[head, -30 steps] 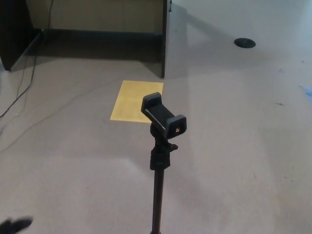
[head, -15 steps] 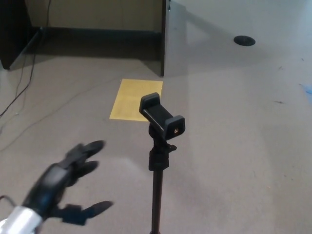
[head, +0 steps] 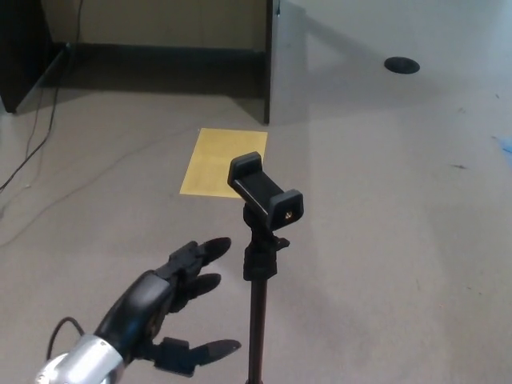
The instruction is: There is a tripod standing in front of the robot and the robot extends its left arm to grab it. It lifts the tripod and passes it to a person.
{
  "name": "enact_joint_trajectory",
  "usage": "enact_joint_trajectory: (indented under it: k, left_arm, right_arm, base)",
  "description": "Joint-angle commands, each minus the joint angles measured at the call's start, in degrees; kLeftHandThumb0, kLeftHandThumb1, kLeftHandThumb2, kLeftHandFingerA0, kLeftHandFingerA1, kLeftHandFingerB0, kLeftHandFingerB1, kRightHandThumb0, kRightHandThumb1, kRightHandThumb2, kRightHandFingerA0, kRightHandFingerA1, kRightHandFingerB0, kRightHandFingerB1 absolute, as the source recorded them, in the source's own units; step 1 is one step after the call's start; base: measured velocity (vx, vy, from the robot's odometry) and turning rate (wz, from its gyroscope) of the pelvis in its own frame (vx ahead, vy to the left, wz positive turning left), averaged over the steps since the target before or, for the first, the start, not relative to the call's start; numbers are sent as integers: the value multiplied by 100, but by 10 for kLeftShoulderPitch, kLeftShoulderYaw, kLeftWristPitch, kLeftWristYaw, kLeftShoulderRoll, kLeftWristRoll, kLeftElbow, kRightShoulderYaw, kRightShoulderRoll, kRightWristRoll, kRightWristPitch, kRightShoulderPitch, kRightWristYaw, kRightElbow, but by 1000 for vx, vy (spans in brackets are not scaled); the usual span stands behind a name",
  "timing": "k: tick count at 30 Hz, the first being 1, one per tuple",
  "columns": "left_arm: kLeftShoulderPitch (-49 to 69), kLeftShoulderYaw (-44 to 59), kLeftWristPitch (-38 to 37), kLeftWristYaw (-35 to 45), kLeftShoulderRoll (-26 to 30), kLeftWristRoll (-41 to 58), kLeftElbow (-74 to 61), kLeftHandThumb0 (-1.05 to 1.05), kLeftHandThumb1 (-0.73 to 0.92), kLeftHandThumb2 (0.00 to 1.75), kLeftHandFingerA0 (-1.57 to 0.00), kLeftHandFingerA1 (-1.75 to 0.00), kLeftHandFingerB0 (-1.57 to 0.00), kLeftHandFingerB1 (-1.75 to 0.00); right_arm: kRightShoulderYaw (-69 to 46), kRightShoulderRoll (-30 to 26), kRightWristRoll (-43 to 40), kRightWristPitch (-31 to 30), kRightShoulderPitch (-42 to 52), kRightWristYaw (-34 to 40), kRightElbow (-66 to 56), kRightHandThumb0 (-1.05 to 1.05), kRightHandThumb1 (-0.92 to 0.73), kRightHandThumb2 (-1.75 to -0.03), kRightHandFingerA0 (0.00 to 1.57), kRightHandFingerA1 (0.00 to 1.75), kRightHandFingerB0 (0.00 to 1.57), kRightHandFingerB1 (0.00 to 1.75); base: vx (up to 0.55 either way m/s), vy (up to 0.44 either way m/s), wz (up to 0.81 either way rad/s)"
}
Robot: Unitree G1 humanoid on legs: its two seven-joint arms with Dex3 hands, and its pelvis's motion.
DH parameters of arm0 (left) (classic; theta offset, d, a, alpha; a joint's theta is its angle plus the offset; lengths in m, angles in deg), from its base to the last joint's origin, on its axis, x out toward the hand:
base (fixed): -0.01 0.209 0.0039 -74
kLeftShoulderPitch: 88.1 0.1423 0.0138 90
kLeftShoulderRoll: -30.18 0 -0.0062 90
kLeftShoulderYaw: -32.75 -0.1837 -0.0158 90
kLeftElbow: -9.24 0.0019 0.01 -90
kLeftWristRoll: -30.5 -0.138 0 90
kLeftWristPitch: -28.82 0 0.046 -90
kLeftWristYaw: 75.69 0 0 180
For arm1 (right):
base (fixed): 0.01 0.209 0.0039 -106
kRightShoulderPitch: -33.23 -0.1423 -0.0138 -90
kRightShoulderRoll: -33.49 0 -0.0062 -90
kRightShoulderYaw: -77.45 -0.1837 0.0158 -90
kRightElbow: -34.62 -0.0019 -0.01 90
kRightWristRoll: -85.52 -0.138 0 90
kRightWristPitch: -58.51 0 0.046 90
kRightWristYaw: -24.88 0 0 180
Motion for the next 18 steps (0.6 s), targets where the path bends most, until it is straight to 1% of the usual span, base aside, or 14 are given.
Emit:
enact_joint_trajectory:
  k: [1,4,5,6,7,8,9,10,11,12,14,18]
  left_arm:
    - [-11,1,32,12,-9,11,8,-49,34,67,-5,-39,-6,-19]
    - [-16,6,38,13,-11,9,15,-51,35,68,-4,-38,-6,-20]
    - [-18,8,41,11,-14,11,16,-47,45,57,-11,-34,-10,-20]
    - [-21,12,47,8,-17,14,18,-47,32,69,-8,-43,-1,-28]
    - [-23,14,48,6,-18,13,19,-51,40,63,-12,-38,-8,-25]
    - [-24,16,49,5,-20,13,21,-51,40,63,-12,-38,-8,-25]
    - [-27,19,51,2,-22,14,23,-44,30,72,-10,-45,0,-34]
    - [-31,22,51,0,-23,11,27,-45,31,72,-10,-45,0,-35]
    - [-36,23,48,-3,-21,5,33,-58,39,67,-13,-40,-5,-28]
    - [-40,25,53,-6,-22,4,36,-30,25,83,-2,-48,0,-47]
    - [-49,28,56,-9,-24,2,44,-31,24,83,-2,-48,0,-47]
    - [-70,39,59,-2,-36,16,70,-29,27,84,-3,-49,0,-48]
  right_arm:
    - [-1,-7,1,0,1,-9,-3,-40,-71,-62,54,37,33,31]
    - [1,-7,2,-1,0,-13,-4,-40,-71,-62,51,36,33,31]
    - [1,-7,3,-2,-1,-13,-4,-40,-72,-62,51,36,33,31]
    - [2,-7,4,-4,-3,-14,-1,-40,-72,-62,52,36,32,31]
    - [2,-6,3,-5,-5,-15,4,-40,-72,-62,52,36,32,31]
    - [1,-5,2,-6,-6,-16,6,-40,-72,-62,52,36,32,31]
    - [0,-5,0,-9,-6,-19,3,-40,-71,-62,51,36,32,31]
    - [2,-6,3,-5,-6,-18,3,-40,-71,-62,52,36,33,31]
    - [2,-6,2,-5,-7,-18,5,-40,-71,-62,52,36,33,31]
    - [1,-6,2,-4,-5,-18,2,-40,-71,-62,51,36,33,31]
    - [-2,-8,-2,1,-3,-21,0,-39,-72,-62,50,36,33,31]
    - [-3,-6,-2,1,-4,-22,0,-40,-72,-62,50,36,32,31]
  base:
    - [0,0,0]
    - [0,0,0]
    - [0,0,0]
    - [0,0,0]
    - [0,0,0]
    - [0,0,0]
    - [0,0,0]
    - [0,0,0]
    - [0,0,0]
    - [0,0,0]
    - [0,0,0]
    - [0,0,0]
